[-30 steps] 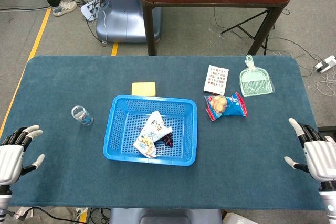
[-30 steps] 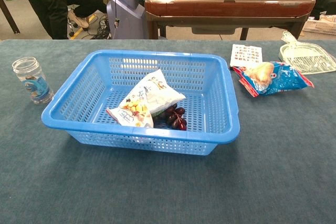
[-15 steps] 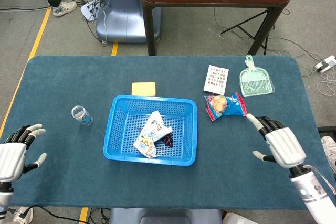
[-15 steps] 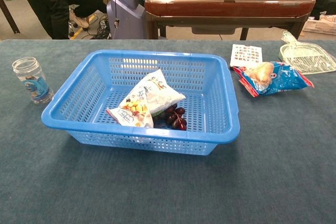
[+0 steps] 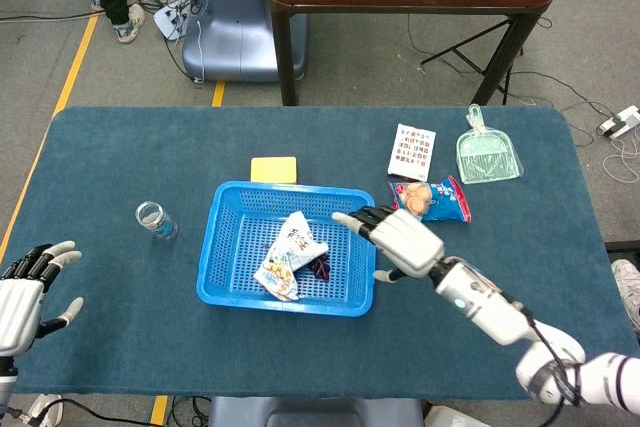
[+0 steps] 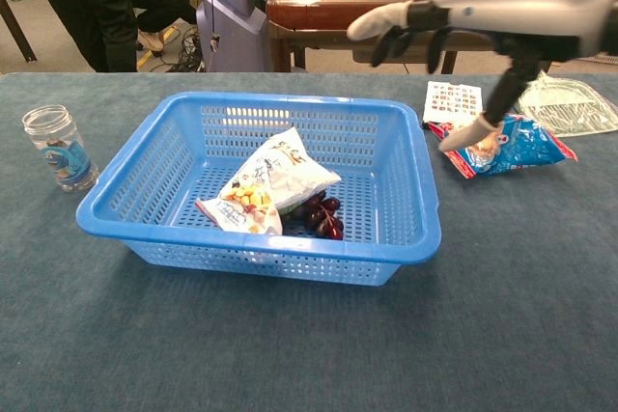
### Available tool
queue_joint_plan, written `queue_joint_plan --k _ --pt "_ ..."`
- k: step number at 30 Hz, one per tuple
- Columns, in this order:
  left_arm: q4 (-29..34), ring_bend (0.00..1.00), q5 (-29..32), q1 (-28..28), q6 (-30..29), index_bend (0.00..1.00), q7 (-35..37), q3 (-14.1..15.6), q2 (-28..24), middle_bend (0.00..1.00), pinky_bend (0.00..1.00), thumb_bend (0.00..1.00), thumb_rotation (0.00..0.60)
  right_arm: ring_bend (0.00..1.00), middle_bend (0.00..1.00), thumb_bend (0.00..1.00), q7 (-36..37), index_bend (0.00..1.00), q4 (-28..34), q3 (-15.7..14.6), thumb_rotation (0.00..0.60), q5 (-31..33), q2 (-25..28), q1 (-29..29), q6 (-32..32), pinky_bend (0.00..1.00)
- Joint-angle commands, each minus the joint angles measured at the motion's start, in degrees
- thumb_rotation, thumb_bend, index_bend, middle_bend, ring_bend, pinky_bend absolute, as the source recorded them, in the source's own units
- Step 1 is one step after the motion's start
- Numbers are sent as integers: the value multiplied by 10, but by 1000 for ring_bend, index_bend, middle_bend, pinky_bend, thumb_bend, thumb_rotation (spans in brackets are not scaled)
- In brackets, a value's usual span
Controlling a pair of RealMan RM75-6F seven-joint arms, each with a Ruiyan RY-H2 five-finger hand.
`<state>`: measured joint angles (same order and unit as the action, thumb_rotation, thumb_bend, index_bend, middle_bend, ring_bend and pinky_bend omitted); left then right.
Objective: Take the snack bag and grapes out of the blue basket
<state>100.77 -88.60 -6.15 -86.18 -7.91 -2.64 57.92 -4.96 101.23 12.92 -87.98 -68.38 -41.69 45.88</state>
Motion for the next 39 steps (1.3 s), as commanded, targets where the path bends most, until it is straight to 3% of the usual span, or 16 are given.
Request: queue_joint_plan --k 1,8,12,18,22,23,25,27,29,33,39 --pt "1 165 -2 1 -1 323 -1 2 -2 212 245 274 600 106 146 0 -29 10 -43 27 600 50 -57 -74 -76 290" --pt "1 164 -1 3 0 323 2 5 -5 213 245 274 600 26 58 0 -99 0 -130 20 600 116 -150 -170 -160 240" --pt "2 165 -1 4 -2 324 5 5 -5 212 245 274 600 0 25 0 -125 0 -191 16 600 161 -209 -207 -174 200" --pt "-2 165 4 10 -6 325 13 6 -5 212 245 274 600 0 34 0 -157 0 -264 2 600 218 -271 -249 -187 192" --pt "-5 165 5 14 -8 327 16 8 -4 212 245 274 600 23 109 1 -175 33 -295 -10 600 243 -301 -262 -173 197" --pt "-6 165 6 14 -9 327 17 8 -4 212 245 274 600 57 150 14 -177 103 -300 -11 600 245 -308 -262 -167 225" --pt "-6 165 6 16 -11 327 18 8 -3 212 245 274 600 163 249 155 -172 328 -307 -13 600 246 -317 -260 -156 344" --pt "-7 165 6 18 -14 327 20 8 -2 212 245 274 600 270 354 307 -162 479 -316 -13 600 241 -324 -257 -143 461" --pt "-8 165 7 19 -16 327 22 8 -1 213 245 274 600 381 457 395 -148 587 -324 -10 600 222 -328 -251 -117 585" --pt "-12 165 7 21 -18 327 24 8 0 213 245 274 600 494 546 459 -102 644 -313 3 600 189 -310 -234 -74 725" --pt "-16 165 9 22 -20 327 27 6 0 212 245 274 600 512 549 465 -44 645 -253 19 600 155 -231 -198 -17 746"
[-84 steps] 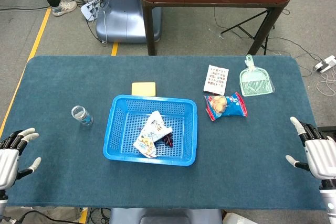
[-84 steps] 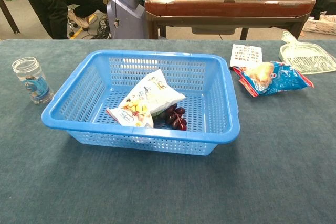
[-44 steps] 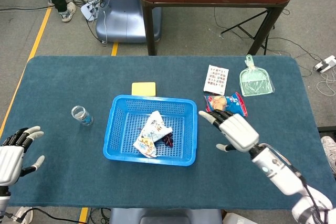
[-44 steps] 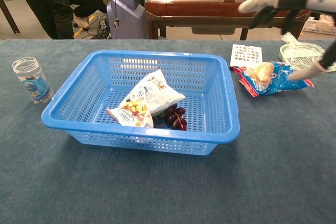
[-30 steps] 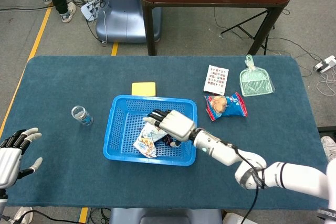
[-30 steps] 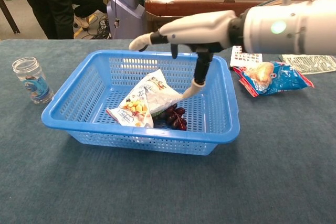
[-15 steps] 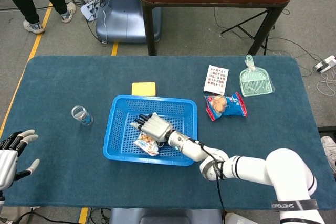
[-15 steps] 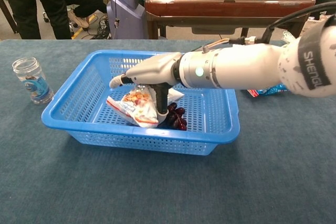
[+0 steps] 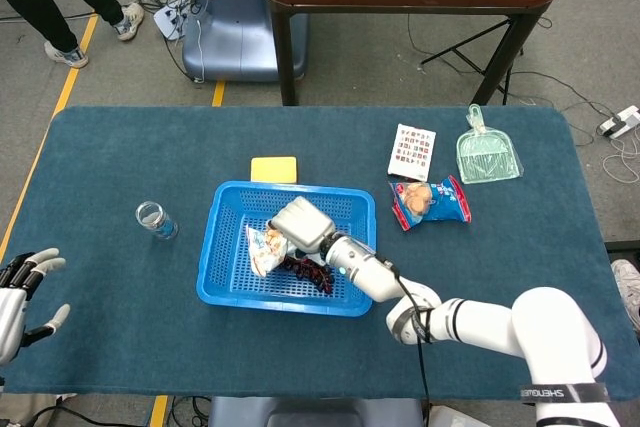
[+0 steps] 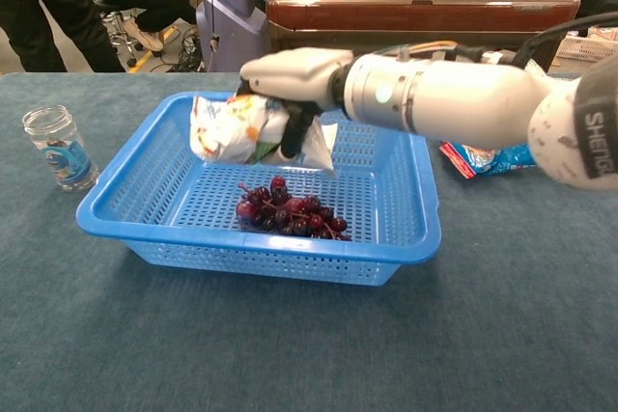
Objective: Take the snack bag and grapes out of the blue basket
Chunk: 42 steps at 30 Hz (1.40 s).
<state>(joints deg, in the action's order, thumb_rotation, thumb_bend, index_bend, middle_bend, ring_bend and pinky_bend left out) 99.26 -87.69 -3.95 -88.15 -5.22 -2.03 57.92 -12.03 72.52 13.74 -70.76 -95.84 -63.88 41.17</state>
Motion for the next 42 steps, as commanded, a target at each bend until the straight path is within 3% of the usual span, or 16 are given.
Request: queue_joint_plan --k 1,10,15,17,19,21,23,26,29,36,42 --pt "-1 165 0 0 -1 327 1 -1 0 212 245 274 600 512 548 465 33 645 44 13 600 -17 58 30 35 746" --pt "2 165 -6 -1 -2 327 0 -1 2 212 245 274 600 512 540 455 61 645 47 36 600 64 171 85 45 746" --pt "5 164 -13 -2 -2 327 -6 1 4 212 245 274 600 507 494 449 37 601 18 22 600 129 194 97 7 732" --pt "7 164 -13 -1 -3 327 -7 0 4 212 245 274 600 475 452 447 31 506 11 9 600 152 198 99 -18 686" --pt "7 165 -14 -1 -4 327 -9 1 5 212 245 274 600 386 368 424 25 340 5 -2 600 169 199 99 -39 585" --pt "8 164 -15 -1 -3 327 -12 2 4 213 245 274 600 239 219 374 21 114 0 -10 600 190 201 97 -58 426" --pt "10 164 -16 -1 -1 327 -15 2 2 212 245 274 600 126 97 327 24 10 3 -10 600 199 204 97 -62 311" --pt "12 164 -15 -1 -1 327 -17 2 1 212 245 274 600 40 9 267 42 0 23 -2 600 181 215 105 -44 241" --pt "13 164 -11 -2 1 327 -20 1 0 212 245 274 600 18 0 230 63 0 59 4 600 144 236 117 -24 224" --pt "17 164 -12 -5 7 327 -29 2 2 213 245 274 600 18 30 126 70 0 144 3 600 68 276 136 28 223" --pt "22 165 -12 -8 10 327 -36 0 5 212 245 274 600 36 97 67 84 0 200 -4 600 -9 274 133 47 223"
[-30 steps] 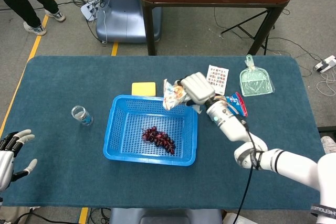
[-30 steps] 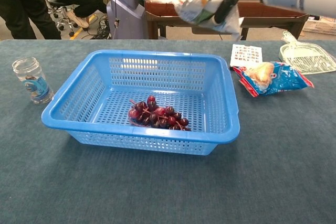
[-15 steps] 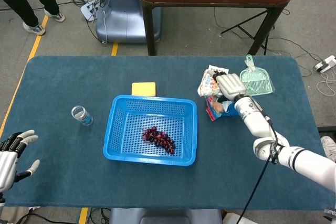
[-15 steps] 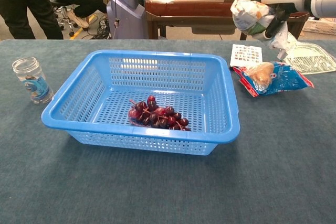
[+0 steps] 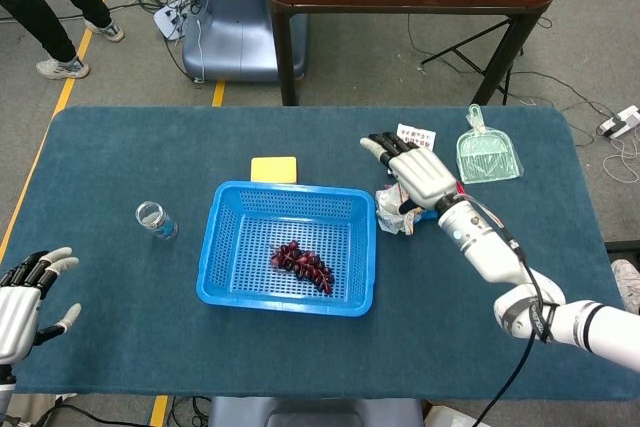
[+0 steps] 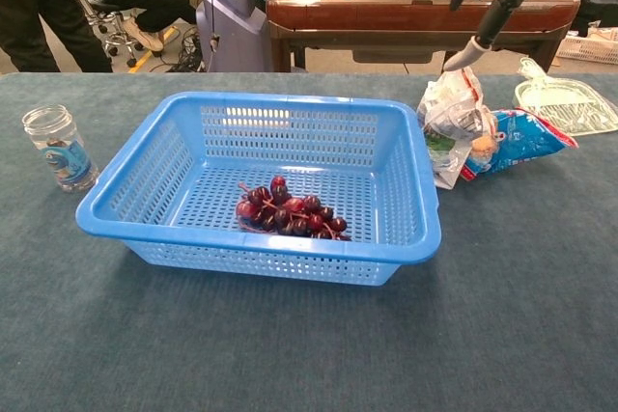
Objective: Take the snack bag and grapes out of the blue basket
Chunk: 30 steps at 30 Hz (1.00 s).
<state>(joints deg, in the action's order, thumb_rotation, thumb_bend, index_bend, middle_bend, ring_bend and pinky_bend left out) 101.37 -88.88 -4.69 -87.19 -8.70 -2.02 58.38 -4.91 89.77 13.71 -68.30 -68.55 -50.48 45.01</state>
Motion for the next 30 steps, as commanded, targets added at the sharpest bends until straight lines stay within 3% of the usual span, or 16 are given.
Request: queue_joint_plan --k 1,5,13,18,30 --pt "1 165 1 -1 1 327 -3 0 0 212 245 274 600 52 110 60 19 0 32 -5 600 -43 -2 -4 5 223" --pt "2 164 2 0 0 327 -4 -1 1 212 245 274 600 107 153 50 42 0 33 -8 600 -62 -26 -25 -21 237" --pt "1 164 4 0 1 327 -7 0 -1 212 245 274 600 115 165 33 5 0 -9 -25 600 -58 -103 -73 -74 247" --pt "3 164 3 2 -1 330 -8 0 0 212 245 274 600 157 241 33 -30 59 -49 -34 600 -38 -160 -98 -93 249" --pt "-5 165 8 10 -8 335 3 3 -3 213 245 274 600 158 245 31 -110 89 -123 -47 600 46 -242 -145 -126 250"
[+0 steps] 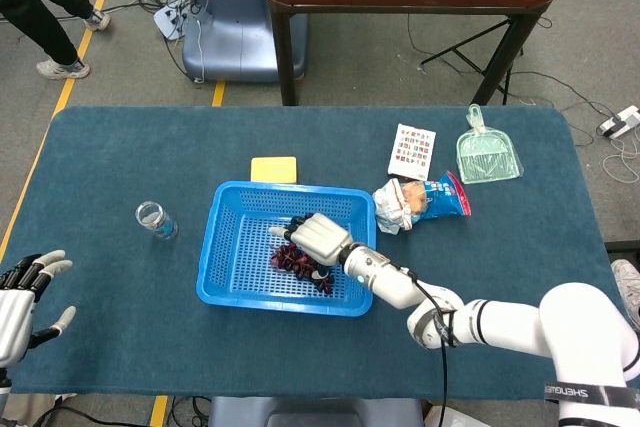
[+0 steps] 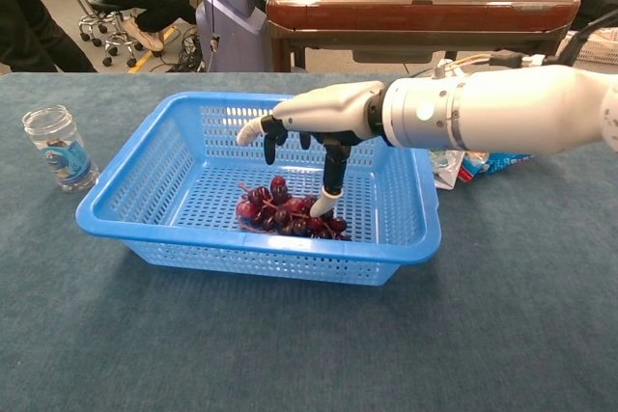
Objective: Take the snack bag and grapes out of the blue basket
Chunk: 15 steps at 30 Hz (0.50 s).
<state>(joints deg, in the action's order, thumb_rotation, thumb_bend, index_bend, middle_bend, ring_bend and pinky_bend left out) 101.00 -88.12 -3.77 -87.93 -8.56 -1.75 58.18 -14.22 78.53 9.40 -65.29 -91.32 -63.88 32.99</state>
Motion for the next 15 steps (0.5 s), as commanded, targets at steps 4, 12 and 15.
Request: queue_joint_plan --k 4,12,15 --pt "-4 164 2 4 -4 342 9 0 -2 212 245 274 600 158 245 28 -49 90 -30 -13 600 44 -36 -25 -9 250" --pt "-13 164 5 9 -9 347 18 0 -3 212 245 274 600 158 237 27 -106 131 -57 -33 600 90 -66 -48 -9 250" --pt "-16 164 6 10 -10 349 21 0 -2 213 245 274 600 158 230 28 -119 153 -64 -37 600 105 -76 -55 -7 250"
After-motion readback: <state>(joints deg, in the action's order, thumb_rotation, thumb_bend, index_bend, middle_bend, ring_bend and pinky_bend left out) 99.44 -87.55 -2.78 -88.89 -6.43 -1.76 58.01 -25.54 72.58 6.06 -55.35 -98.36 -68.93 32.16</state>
